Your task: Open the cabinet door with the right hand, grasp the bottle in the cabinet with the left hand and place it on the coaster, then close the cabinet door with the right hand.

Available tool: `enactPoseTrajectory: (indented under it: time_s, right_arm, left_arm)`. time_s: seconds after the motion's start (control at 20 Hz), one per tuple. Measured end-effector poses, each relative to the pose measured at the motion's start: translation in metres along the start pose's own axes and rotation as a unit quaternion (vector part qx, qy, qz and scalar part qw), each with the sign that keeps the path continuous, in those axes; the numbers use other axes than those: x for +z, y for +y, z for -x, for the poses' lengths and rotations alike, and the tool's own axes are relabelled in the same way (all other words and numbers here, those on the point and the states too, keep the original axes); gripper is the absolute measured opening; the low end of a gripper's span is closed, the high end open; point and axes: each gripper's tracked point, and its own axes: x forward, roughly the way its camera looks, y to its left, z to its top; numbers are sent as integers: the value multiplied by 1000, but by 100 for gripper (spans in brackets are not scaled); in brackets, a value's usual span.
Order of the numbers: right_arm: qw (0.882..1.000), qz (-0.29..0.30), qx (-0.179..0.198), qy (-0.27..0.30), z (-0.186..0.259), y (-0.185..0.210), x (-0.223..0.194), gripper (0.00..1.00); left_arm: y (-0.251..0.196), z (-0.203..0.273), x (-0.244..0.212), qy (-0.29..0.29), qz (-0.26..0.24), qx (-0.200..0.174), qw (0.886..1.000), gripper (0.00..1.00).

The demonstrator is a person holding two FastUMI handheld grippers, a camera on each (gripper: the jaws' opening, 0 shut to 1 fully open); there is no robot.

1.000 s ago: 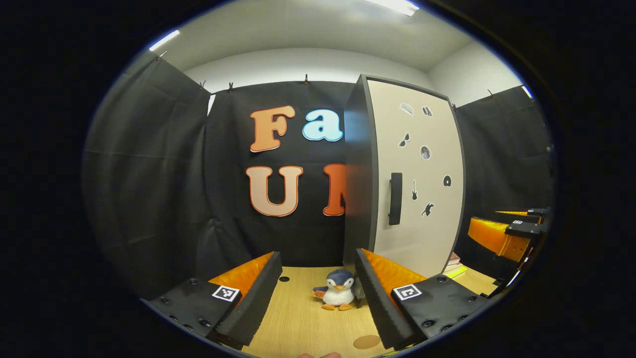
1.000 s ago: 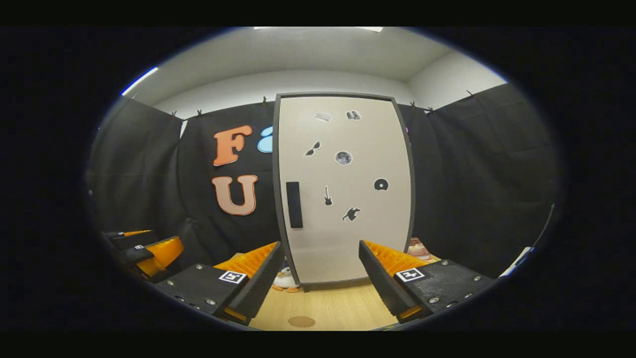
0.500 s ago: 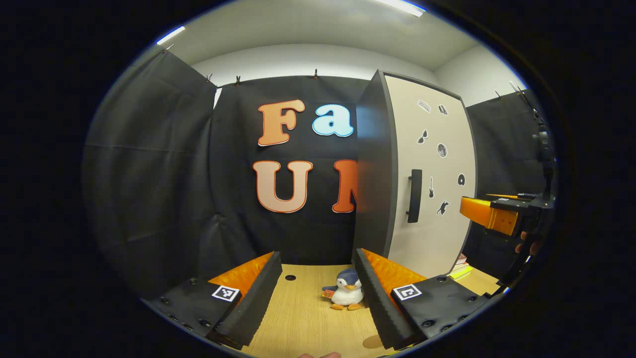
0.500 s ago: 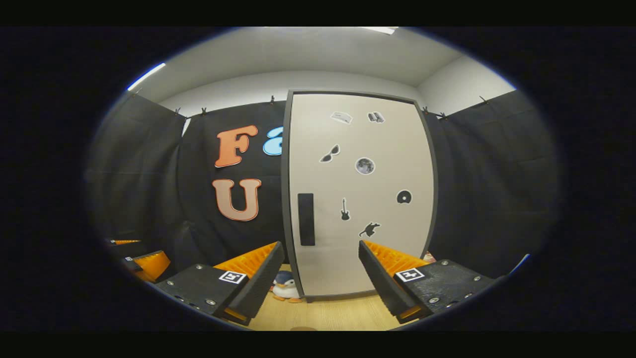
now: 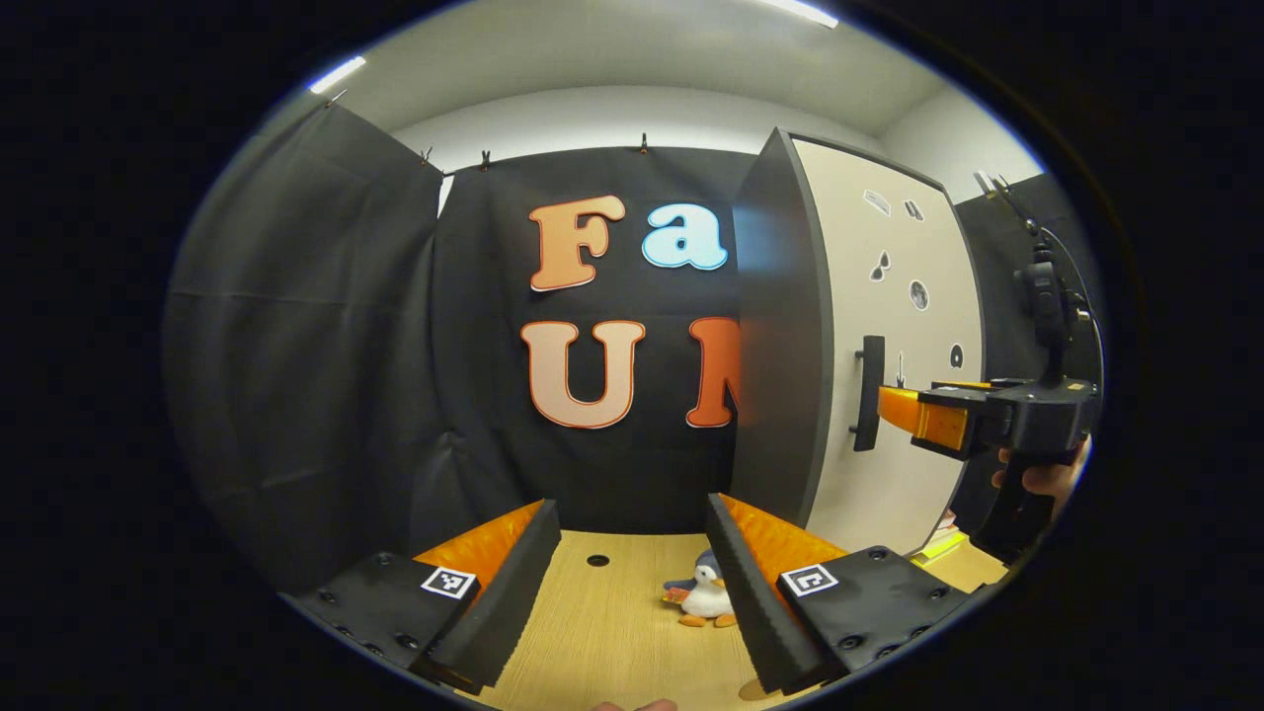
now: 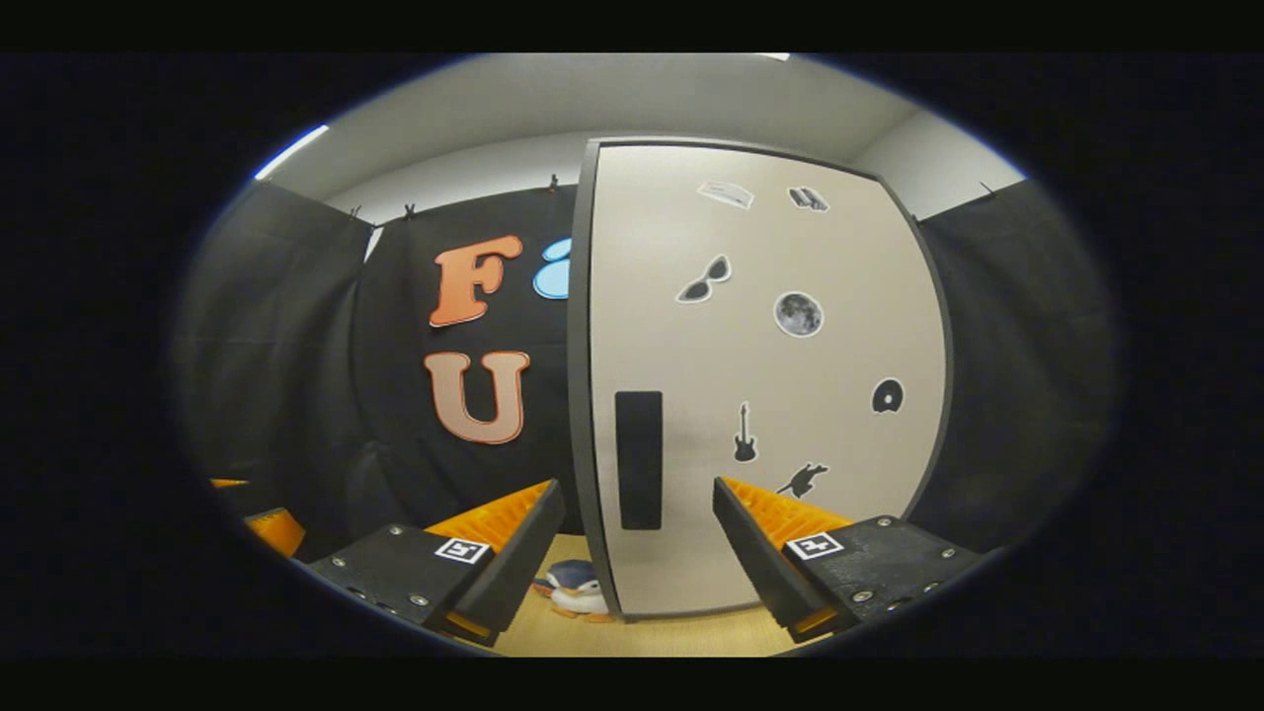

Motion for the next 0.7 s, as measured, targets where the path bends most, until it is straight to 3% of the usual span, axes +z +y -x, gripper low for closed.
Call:
enactPoseTrajectory:
  time_s: [0.2,0.35,0.5,0.7]
  right_arm:
    - [1000,3,0,2,-28,-3,-3,89]
    - [1000,-7,1,6,-44,-3,-8,98]
    - [1000,-10,1,9,-54,-3,-13,87]
    - [1000,-8,-7,12,-57,-8,-15,61]
  left_arm:
    - [-5,-16,-8,9,3,-2,1000,99]
    - [-6,-27,-7,4,0,-1,1000,96]
    - [-4,-32,-10,6,-1,2,1000,96]
    - [2,-34,-18,16,-2,7,1000,96]
